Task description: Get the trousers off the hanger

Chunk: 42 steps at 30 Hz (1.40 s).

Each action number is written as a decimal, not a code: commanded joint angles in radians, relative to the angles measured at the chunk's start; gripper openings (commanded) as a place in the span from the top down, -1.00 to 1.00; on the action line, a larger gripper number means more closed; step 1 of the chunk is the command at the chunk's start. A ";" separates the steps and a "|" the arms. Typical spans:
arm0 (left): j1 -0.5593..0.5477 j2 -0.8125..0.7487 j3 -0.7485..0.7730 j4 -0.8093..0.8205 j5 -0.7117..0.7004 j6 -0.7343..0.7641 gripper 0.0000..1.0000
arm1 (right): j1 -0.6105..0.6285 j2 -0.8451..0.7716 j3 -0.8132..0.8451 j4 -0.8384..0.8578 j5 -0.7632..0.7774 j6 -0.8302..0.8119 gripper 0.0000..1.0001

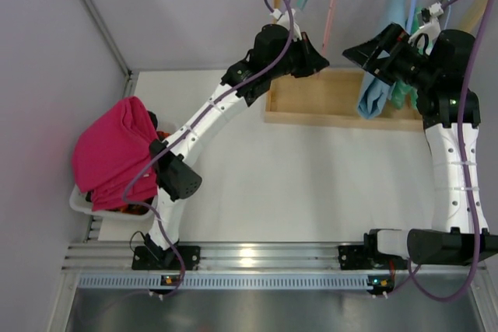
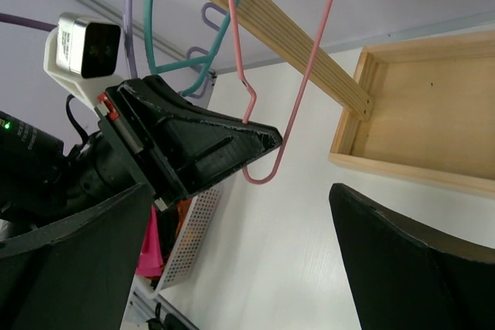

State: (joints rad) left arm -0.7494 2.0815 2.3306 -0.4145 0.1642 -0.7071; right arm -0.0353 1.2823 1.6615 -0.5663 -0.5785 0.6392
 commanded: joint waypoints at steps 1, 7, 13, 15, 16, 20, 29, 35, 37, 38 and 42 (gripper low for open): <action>0.034 0.003 0.075 0.051 0.032 -0.064 1.00 | -0.011 -0.034 -0.003 0.045 -0.014 0.001 -0.99; 0.058 0.026 0.102 0.080 0.055 -0.095 1.00 | -0.012 -0.026 -0.005 0.051 -0.012 0.007 -0.99; 0.053 0.019 0.056 0.083 0.098 -0.118 1.00 | -0.012 -0.023 -0.005 0.055 -0.012 0.010 -0.99; 0.050 0.008 0.033 0.083 0.115 -0.114 1.00 | -0.012 -0.024 -0.006 0.055 -0.012 0.008 -0.99; 0.047 0.003 0.015 0.083 0.116 -0.108 1.00 | -0.012 -0.024 -0.009 0.059 -0.014 0.008 -0.99; 0.025 -0.027 0.001 0.062 0.074 -0.004 1.00 | -0.012 -0.035 -0.034 0.069 -0.015 0.010 -0.99; 0.015 -0.038 0.001 0.022 0.015 0.009 0.23 | -0.012 -0.047 -0.029 0.065 -0.020 -0.012 -0.99; 0.001 -0.125 -0.034 0.022 -0.024 0.078 -0.02 | -0.023 -0.061 -0.037 0.059 -0.018 -0.049 -0.99; -0.011 -0.196 -0.092 0.022 -0.051 0.107 -0.17 | -0.031 -0.067 -0.040 0.054 -0.018 -0.065 -0.99; -0.018 -0.222 -0.118 0.022 -0.080 0.135 -0.22 | -0.034 -0.070 -0.042 0.054 -0.015 -0.072 -0.99; -0.037 -0.352 -0.301 0.023 -0.153 0.201 -0.55 | -0.052 -0.083 -0.058 0.054 -0.011 -0.088 -0.99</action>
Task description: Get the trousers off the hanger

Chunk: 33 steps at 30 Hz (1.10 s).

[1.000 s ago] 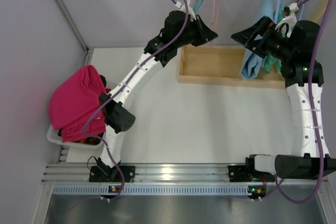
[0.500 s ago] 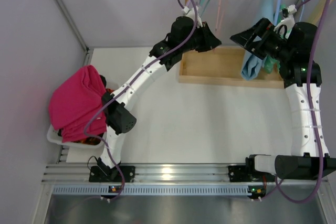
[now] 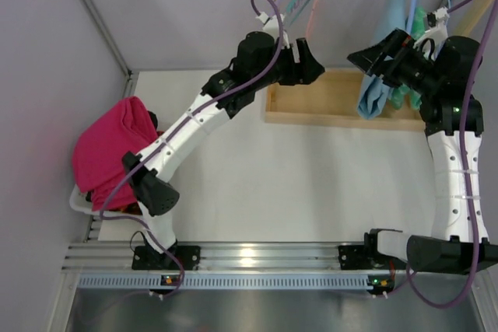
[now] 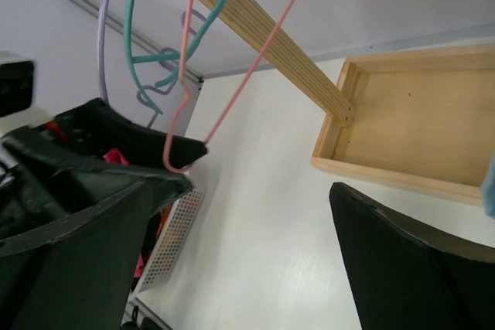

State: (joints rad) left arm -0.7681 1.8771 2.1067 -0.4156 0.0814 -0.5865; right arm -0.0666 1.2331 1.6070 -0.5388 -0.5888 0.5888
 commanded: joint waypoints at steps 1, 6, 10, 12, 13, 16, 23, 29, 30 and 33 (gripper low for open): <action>-0.023 -0.170 -0.111 0.023 -0.069 0.091 -0.60 | -0.028 -0.035 -0.007 0.025 0.000 -0.043 -0.99; -0.039 -0.330 -0.337 0.037 -0.144 0.160 -0.74 | -0.055 -0.044 -0.016 0.019 0.001 -0.058 -0.99; -0.046 -0.479 -0.551 0.214 -0.143 0.210 -0.87 | -0.076 -0.052 -0.022 0.016 0.003 -0.072 -0.99; -0.054 -0.550 -0.681 0.309 -0.143 0.256 -0.93 | -0.084 -0.057 -0.022 0.014 0.000 -0.073 -0.99; -0.063 -0.603 -0.712 0.336 -0.143 0.279 -0.93 | -0.093 -0.057 -0.018 0.011 0.000 -0.075 -0.99; -0.071 -0.671 -0.790 0.359 -0.169 0.336 -0.94 | -0.128 -0.061 -0.003 0.008 0.003 -0.079 -0.99; -0.066 -0.831 -0.967 0.379 -0.270 0.513 -0.95 | -0.254 -0.034 0.105 0.005 -0.019 -0.084 -0.99; 0.082 -0.892 -1.019 0.374 -0.220 0.482 -0.95 | -0.291 0.055 0.192 0.054 -0.012 -0.049 -0.99; 0.119 -0.903 -1.022 0.373 -0.207 0.479 -0.95 | -0.294 0.068 0.205 0.065 -0.013 -0.038 -0.99; 0.203 -0.923 -1.025 0.373 -0.186 0.427 -0.95 | -0.295 0.114 0.228 0.121 -0.011 0.008 -0.96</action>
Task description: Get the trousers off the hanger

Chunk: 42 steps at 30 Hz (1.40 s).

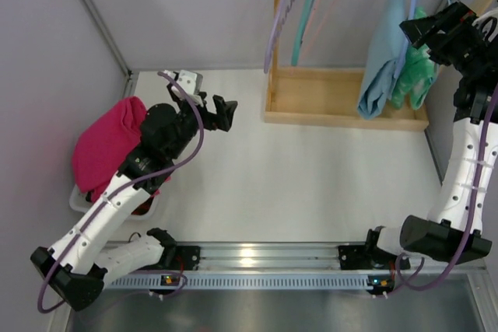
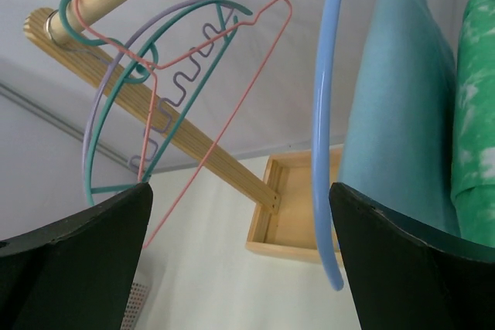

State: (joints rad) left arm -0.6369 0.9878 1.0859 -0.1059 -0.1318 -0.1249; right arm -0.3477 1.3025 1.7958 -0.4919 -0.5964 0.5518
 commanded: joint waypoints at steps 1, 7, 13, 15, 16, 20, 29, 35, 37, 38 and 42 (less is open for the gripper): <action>0.095 -0.037 -0.004 0.063 0.029 -0.045 -0.95 | -0.014 0.056 0.040 0.084 -0.002 0.054 -0.96; 0.261 -0.081 -0.001 0.058 0.067 -0.113 -0.94 | -0.013 0.168 0.070 0.183 -0.051 0.152 -0.80; 0.390 -0.123 -0.023 0.028 0.107 -0.176 -0.94 | -0.002 0.239 -0.007 0.401 -0.200 0.356 -0.67; 0.423 -0.143 -0.041 0.020 0.121 -0.186 -0.94 | 0.010 0.236 -0.030 0.453 -0.226 0.387 -0.60; 0.433 -0.144 -0.046 0.017 0.127 -0.197 -0.93 | 0.015 0.236 -0.051 0.482 -0.232 0.416 -0.50; 0.470 -0.155 -0.066 0.011 0.127 -0.219 -0.92 | 0.039 0.253 -0.056 0.561 -0.250 0.441 -0.11; 0.488 -0.141 -0.050 0.009 0.178 -0.229 -0.91 | 0.042 0.267 -0.062 0.791 -0.290 0.632 1.00; 0.487 -0.115 -0.032 0.011 0.202 -0.228 -0.91 | 0.046 0.264 -0.027 1.041 -0.319 0.783 1.00; 0.487 -0.107 -0.024 0.011 0.204 -0.216 -0.91 | 0.044 0.262 0.010 1.084 -0.324 0.823 1.00; 0.487 -0.104 -0.015 0.012 0.205 -0.213 -0.91 | 0.047 0.261 0.022 1.114 -0.327 0.833 1.00; 0.485 -0.081 -0.004 0.026 0.212 -0.185 -0.92 | 0.059 0.238 0.050 1.144 -0.321 0.872 1.00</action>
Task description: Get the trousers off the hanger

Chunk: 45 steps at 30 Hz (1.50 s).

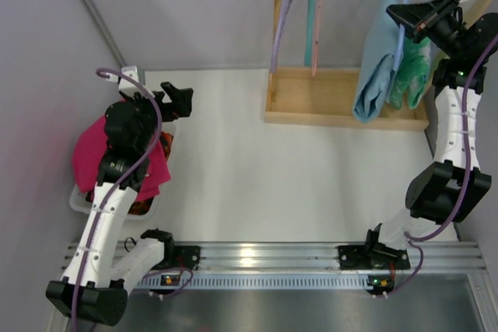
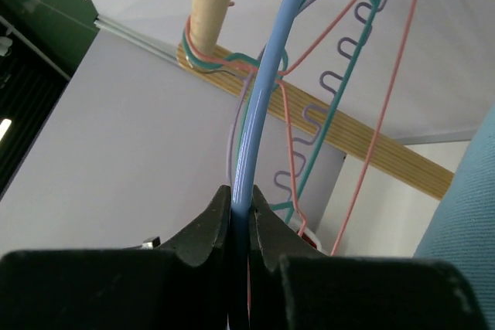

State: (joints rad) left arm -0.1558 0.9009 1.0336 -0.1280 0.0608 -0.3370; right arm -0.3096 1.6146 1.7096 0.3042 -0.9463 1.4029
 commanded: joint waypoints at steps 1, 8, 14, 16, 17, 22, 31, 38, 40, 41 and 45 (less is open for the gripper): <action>0.004 0.009 0.051 0.054 0.020 0.035 -0.93 | 0.024 -0.082 0.131 0.346 0.029 0.027 1.00; -0.008 0.030 0.037 0.117 0.040 0.105 -0.93 | 0.052 -0.177 0.029 0.395 0.017 0.056 1.00; -0.042 0.047 0.014 0.201 0.118 0.236 -0.93 | 0.061 -0.281 -0.106 0.409 0.009 0.070 1.00; -0.070 0.052 0.003 0.220 0.131 0.317 -0.93 | 0.061 -0.314 -0.169 0.409 0.009 0.071 1.00; -0.106 0.052 -0.010 0.231 0.145 0.343 -0.93 | 0.061 -0.346 -0.189 0.406 0.012 0.071 1.00; -0.279 0.061 -0.062 0.286 0.151 0.535 -0.94 | 0.061 -0.446 -0.324 0.330 0.033 0.032 1.00; -0.689 0.219 -0.032 0.424 0.076 0.475 -0.96 | 0.063 -0.614 -0.456 0.059 0.124 -0.087 1.00; -0.921 0.421 0.085 0.580 0.031 0.388 -0.97 | 0.069 -0.700 -0.528 -0.057 0.159 -0.137 1.00; -0.955 0.461 0.131 0.599 0.004 0.368 -0.97 | 0.069 -0.720 -0.538 -0.092 0.165 -0.153 1.00; -0.961 0.507 0.147 0.608 -0.006 0.342 -0.97 | 0.069 -0.725 -0.544 -0.108 0.167 -0.156 1.00; -0.969 0.599 0.242 0.620 -0.016 0.253 -0.97 | 0.069 -0.755 -0.550 -0.161 0.175 -0.180 1.00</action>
State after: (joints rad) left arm -1.1252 1.4616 1.1961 0.3752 0.0784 0.0021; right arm -0.2550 0.9394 1.1191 0.0002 -0.8089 1.2942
